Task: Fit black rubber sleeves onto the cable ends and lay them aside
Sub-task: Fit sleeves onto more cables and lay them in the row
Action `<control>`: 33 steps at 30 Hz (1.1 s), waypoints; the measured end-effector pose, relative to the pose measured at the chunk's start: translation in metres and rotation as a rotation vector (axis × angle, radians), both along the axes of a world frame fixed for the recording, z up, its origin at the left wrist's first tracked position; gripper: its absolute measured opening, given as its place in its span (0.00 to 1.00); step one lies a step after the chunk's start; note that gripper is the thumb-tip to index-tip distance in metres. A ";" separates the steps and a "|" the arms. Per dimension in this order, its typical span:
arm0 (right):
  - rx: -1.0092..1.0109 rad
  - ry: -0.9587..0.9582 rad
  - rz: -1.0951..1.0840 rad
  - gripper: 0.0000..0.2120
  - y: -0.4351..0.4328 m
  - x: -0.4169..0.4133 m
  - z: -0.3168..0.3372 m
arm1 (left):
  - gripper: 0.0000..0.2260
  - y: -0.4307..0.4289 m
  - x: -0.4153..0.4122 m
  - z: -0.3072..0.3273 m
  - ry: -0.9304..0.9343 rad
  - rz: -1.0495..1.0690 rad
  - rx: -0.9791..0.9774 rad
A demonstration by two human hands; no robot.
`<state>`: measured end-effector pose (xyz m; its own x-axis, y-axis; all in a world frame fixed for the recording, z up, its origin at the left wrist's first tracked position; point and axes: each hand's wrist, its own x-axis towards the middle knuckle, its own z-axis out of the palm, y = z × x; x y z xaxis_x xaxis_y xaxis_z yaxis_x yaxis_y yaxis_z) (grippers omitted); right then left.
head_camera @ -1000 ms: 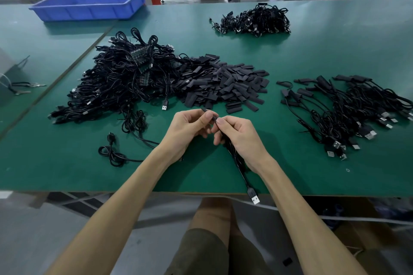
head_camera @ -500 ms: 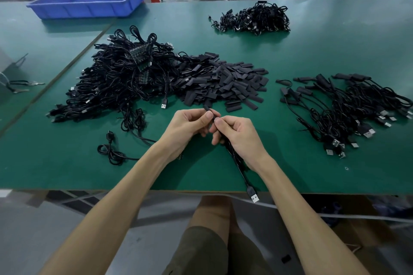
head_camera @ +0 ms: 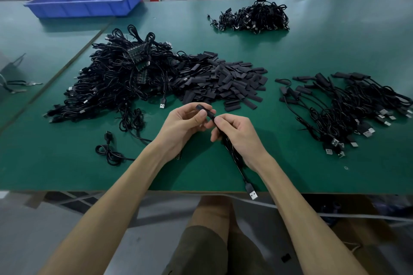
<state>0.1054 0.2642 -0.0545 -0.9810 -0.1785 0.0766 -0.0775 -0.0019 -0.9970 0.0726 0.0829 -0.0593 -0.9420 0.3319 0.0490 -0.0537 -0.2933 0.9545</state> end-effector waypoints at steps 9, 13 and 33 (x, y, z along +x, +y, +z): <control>0.018 0.008 -0.001 0.14 0.002 -0.002 -0.003 | 0.09 0.000 0.002 0.000 0.013 0.041 -0.022; 0.009 0.006 0.005 0.14 0.000 -0.002 -0.002 | 0.09 0.000 0.003 0.000 0.010 0.055 0.015; 0.049 0.004 -0.002 0.14 0.001 -0.001 -0.003 | 0.08 0.001 0.006 0.001 0.128 0.089 -0.173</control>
